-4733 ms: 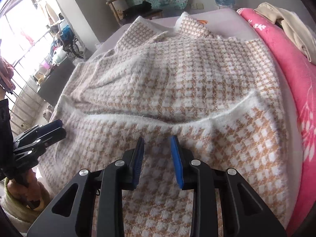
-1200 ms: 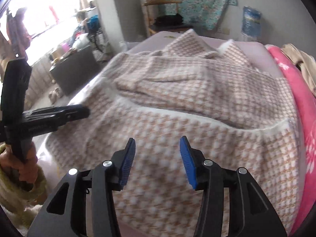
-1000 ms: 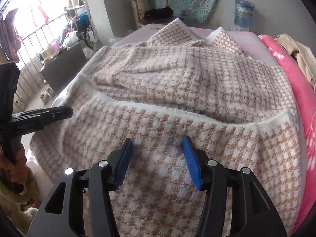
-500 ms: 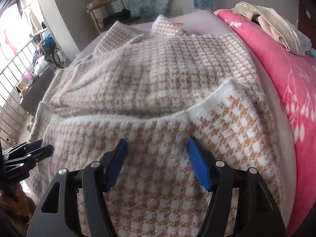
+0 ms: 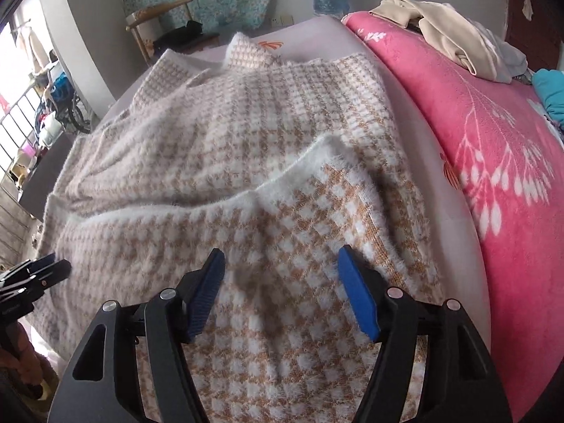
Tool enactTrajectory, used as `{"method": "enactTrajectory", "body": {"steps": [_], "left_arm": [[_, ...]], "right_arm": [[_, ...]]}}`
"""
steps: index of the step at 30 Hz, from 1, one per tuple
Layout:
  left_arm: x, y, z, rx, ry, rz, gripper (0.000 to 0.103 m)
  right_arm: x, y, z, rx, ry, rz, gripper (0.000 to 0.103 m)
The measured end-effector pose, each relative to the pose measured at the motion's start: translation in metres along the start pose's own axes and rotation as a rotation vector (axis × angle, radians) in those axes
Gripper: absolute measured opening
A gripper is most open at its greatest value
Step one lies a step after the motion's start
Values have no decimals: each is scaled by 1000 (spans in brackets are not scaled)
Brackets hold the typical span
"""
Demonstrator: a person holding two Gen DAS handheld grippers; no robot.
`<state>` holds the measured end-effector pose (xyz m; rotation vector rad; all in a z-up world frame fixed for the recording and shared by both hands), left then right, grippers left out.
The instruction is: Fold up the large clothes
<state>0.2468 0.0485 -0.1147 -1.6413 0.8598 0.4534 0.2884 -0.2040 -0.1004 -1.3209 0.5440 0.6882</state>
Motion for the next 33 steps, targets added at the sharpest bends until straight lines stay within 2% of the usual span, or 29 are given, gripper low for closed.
{"method": "enactTrajectory", "body": {"steps": [2, 4, 7, 9, 11, 15, 20, 24, 26, 29, 31, 33], "left_arm": [[-7, -3, 1, 0, -5, -17, 57], [-14, -6, 4, 2, -21, -33, 60], [-15, -3, 14, 1, -69, -13, 62], [-10, 2, 21, -3, -100, 15, 63], [-6, 6, 24, 2, -115, 30, 64], [-2, 8, 17, 50, -136, 40, 74], [4, 10, 12, 68, -165, 48, 83], [5, 11, 12, 76, -184, 51, 85], [6, 11, 12, 77, -191, 52, 86], [7, 11, 11, 76, -197, 53, 87], [7, 12, 12, 79, -202, 55, 88], [8, 13, 11, 83, -207, 56, 88]], "right_arm": [[-12, -4, 7, -19, -20, -20, 65], [-22, -5, 14, -39, -42, -31, 70], [-27, 3, 19, -62, -53, -13, 75], [-21, 14, 17, -70, -32, 14, 78], [-4, 29, 7, -69, 23, 87, 78], [-3, 30, 8, -71, 49, 89, 80], [-15, 13, 25, -60, -7, 29, 80], [-21, 6, 47, -85, -61, -1, 80], [-18, 9, 57, -103, -86, 7, 80], [-3, 24, 65, -137, -78, 57, 80], [3, 30, 64, -110, -81, 62, 85], [4, 29, 63, -100, -88, 71, 86]]}}
Point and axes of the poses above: each gripper's, at about its wrist camera, not at the fingertips, and x roughly the way its jaws point, z to its left, y to its underside, the point moved 9 cm from there along x, roughly the way its jaws point, and after that the axes turned 10 degrees about -z, right-handed, at the moved point
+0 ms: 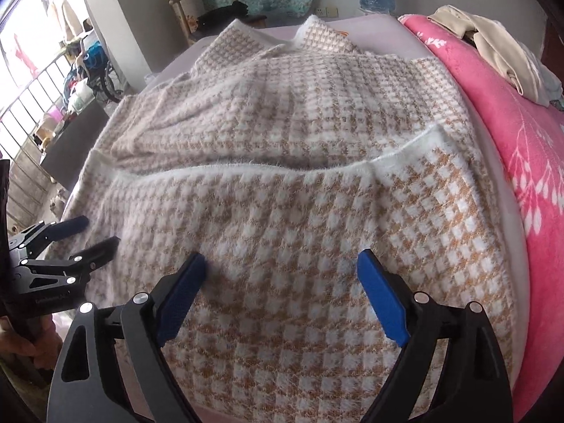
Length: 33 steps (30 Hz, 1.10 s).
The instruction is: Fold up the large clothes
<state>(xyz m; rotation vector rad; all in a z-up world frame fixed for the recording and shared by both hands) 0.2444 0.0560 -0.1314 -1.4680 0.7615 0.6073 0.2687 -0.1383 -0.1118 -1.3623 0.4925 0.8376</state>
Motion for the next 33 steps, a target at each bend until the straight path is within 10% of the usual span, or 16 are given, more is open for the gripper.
{"method": "enactTrajectory", "body": {"steps": [33], "left_arm": [[6, 0, -2, 8, -25, 17, 93]], "right_arm": [[-15, -7, 28, -68, -42, -22, 86]]}}
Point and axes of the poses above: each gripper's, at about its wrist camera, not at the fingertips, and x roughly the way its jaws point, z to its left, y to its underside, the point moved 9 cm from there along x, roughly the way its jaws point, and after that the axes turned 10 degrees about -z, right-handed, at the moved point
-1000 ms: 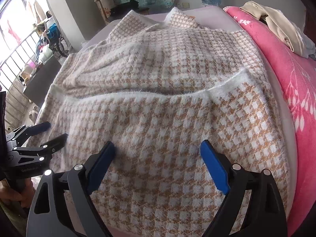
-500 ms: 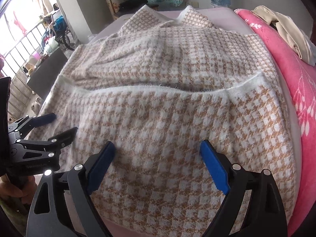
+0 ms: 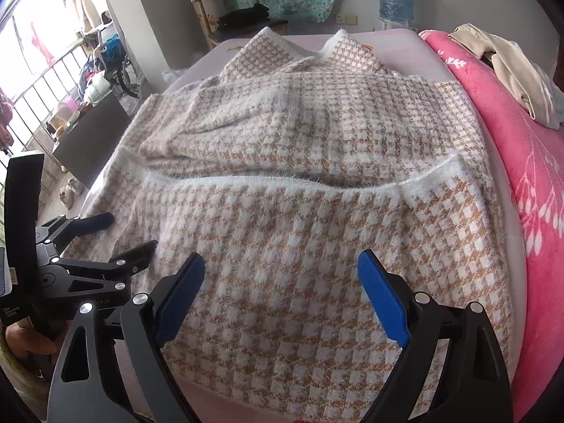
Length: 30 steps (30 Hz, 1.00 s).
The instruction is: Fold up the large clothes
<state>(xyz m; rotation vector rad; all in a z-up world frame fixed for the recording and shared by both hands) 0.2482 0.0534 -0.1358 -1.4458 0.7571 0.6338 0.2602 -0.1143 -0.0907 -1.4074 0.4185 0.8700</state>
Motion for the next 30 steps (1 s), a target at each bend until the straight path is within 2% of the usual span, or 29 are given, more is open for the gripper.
{"method": "enactTrajectory", "body": {"steps": [10, 30], "left_arm": [[0, -1, -1, 1, -1, 0, 93], [1, 0, 0, 2, -7, 2, 94]], "right_arm": [[15, 15, 7, -25, -8, 51, 86], [19, 17, 6, -18, -12, 57, 87]]}}
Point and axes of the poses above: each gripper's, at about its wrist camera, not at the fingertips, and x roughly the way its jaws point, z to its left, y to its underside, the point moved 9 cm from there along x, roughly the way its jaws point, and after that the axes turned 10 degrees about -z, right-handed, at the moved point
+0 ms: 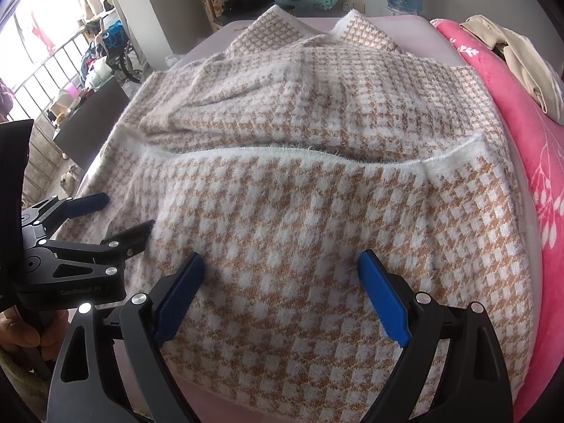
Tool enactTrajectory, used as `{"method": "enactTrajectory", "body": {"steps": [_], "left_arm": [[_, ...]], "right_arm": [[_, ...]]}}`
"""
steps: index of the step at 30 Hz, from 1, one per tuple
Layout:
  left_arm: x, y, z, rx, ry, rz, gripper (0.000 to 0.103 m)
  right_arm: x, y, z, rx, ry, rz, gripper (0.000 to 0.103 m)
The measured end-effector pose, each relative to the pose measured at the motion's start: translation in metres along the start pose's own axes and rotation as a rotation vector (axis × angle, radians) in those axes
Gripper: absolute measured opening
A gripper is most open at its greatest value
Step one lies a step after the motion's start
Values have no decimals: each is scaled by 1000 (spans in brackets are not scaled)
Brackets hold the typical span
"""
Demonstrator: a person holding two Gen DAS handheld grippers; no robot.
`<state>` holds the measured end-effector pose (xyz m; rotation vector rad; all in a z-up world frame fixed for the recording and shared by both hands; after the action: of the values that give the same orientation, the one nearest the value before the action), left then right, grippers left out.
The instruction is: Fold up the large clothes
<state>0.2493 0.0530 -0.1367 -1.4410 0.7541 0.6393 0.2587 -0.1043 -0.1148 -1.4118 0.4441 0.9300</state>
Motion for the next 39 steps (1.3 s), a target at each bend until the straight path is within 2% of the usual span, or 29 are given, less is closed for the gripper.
{"method": "enactTrajectory", "body": {"steps": [39], "left_arm": [[0, 0, 0, 4, -1, 0, 95]], "right_arm": [[2, 0, 1, 0, 5, 4, 87]]}}
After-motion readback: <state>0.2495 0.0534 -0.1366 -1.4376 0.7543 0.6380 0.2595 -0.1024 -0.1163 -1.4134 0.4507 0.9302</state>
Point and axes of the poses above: each gripper's, at about its wrist camera, not at the fingertips, and x roughly the way its jaws point, z to its left, y to its underside, the point moved 9 cm from there along x, roughly the way its jaws point, and after that the axes turned 10 degrees about -z, right-handed, at the moved point
